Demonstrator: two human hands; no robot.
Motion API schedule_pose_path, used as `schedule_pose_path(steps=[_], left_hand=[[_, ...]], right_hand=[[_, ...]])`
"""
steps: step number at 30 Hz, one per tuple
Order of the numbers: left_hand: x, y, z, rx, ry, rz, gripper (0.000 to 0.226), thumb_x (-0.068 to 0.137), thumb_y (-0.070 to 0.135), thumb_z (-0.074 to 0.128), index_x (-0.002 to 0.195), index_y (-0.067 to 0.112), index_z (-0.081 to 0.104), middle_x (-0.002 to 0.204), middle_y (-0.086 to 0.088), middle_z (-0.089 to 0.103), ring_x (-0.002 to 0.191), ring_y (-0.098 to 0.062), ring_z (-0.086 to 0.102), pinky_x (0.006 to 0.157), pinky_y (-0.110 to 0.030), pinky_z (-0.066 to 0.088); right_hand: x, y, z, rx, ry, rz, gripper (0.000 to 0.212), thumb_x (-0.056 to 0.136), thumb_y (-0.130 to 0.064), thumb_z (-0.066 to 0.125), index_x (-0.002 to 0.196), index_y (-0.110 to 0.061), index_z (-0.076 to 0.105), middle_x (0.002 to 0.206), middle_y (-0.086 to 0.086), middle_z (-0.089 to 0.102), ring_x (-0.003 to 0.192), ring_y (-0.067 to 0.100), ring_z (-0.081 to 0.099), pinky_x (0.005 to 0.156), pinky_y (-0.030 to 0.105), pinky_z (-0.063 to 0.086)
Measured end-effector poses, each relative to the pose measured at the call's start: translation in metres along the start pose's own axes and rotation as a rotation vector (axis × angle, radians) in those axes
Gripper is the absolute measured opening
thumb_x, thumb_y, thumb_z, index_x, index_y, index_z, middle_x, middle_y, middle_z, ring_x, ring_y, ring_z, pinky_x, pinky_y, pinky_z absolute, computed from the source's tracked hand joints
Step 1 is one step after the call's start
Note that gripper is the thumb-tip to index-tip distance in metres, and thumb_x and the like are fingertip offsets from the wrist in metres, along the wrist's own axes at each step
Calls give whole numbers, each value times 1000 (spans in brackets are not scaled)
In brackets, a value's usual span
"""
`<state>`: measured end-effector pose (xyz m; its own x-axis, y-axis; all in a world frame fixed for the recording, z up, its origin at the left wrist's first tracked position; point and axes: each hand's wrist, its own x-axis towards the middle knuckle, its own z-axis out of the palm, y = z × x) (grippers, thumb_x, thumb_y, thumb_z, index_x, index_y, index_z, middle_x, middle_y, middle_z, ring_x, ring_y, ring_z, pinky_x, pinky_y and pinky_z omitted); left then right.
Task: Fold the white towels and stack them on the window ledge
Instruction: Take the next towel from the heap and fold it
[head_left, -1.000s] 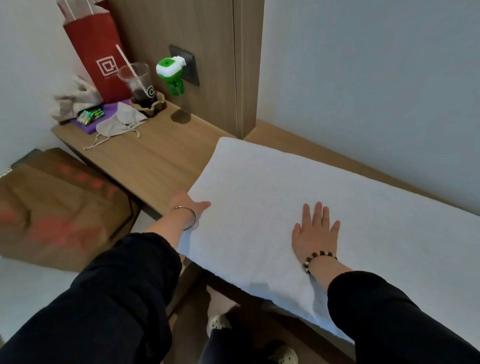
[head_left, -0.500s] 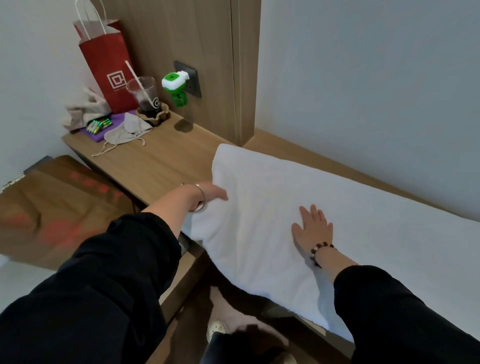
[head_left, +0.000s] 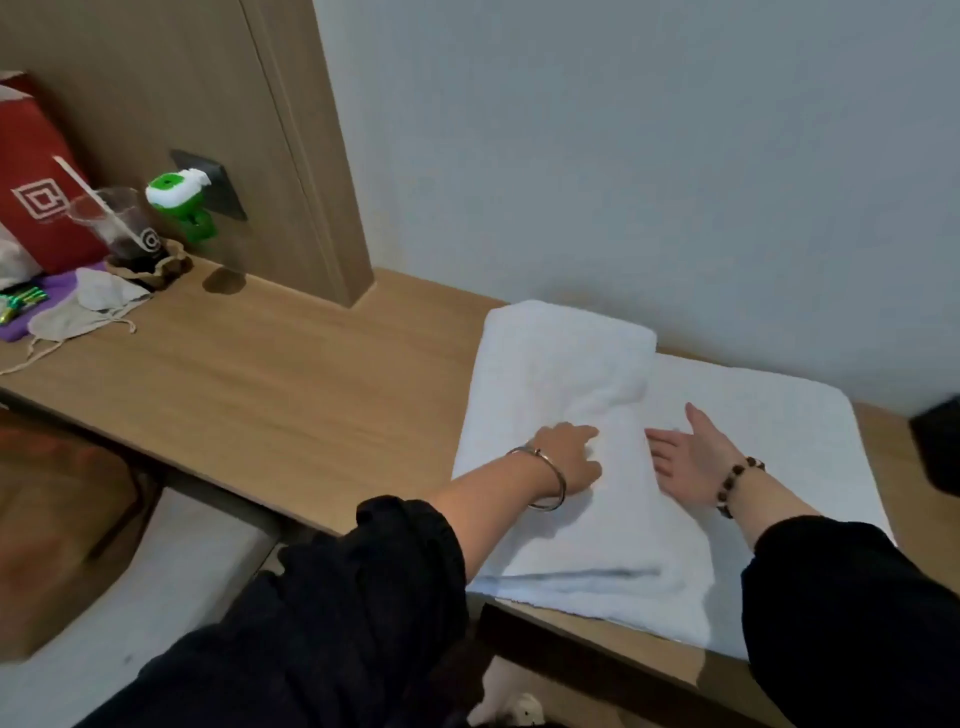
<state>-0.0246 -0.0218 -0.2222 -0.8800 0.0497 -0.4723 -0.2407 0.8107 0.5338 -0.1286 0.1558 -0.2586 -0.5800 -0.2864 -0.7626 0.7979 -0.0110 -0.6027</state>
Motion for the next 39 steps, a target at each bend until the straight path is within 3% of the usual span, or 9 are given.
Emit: schedule_pose_path(steps=[5,8,12,20,23,25,29,34,39], left_hand=[[5,-44,57,393,146,-47,59,101,40,26,152,22,2,160,-2,-5,146,-23,-8,116,-48,1],[1,-64,69,457,182,-5,61,100,47,18,151,26,-8,158,2,-16,145,-18,-16,116,-44,-7],[1,-84,55,488,201,-2,60,100,49,17,151,29,-7,159,5,-14,146,-15,-13,117,-43,-5],[-13,-146,-7,478,201,-247,55,101,36,19,151,31,-3,159,10,-10,146,-12,-9,116,-50,-1],[-18,-147,-21,447,206,-337,56,101,33,22,152,29,-1,160,5,-5,147,-18,-5,115,-52,3],[-20,-139,-30,415,257,-357,55,102,33,24,152,27,2,160,3,-1,147,-21,-4,115,-52,6],[-21,-104,-53,233,336,-263,53,102,43,16,151,32,-1,160,5,-4,147,-21,-9,115,-54,3],[-17,-30,-44,191,306,-54,55,98,53,14,149,41,-3,159,9,-9,146,-20,-13,112,-59,0],[8,-10,27,378,94,-6,58,99,53,19,150,36,-1,159,5,-12,145,-23,-16,110,-62,2]], right_hand=[[-1,20,6,-297,125,-4,71,57,-73,72,92,-13,59,62,2,49,54,19,43,60,30,38],[-9,26,26,-654,212,-80,60,76,-53,72,118,-13,56,84,5,57,69,22,50,68,30,39],[-4,36,60,-739,208,-200,36,88,-31,63,118,-10,57,108,2,61,88,22,54,78,29,45],[31,55,148,-562,69,-129,81,75,-48,62,141,-7,39,127,11,56,105,32,58,86,37,50],[24,47,175,-510,63,-118,68,83,-36,63,138,-4,38,96,10,58,73,23,54,58,29,42],[13,32,179,-483,45,-188,35,83,-28,63,109,-6,52,80,6,56,62,18,51,52,26,41],[-31,-5,159,-337,20,-446,4,82,-9,63,82,-9,66,87,8,68,73,21,63,67,29,51],[-90,-19,72,-199,53,-586,10,80,-4,62,87,-9,67,82,6,70,69,19,65,65,30,51],[-67,35,-35,-188,310,-205,25,87,-2,59,111,3,59,94,17,66,76,29,66,78,43,54]])
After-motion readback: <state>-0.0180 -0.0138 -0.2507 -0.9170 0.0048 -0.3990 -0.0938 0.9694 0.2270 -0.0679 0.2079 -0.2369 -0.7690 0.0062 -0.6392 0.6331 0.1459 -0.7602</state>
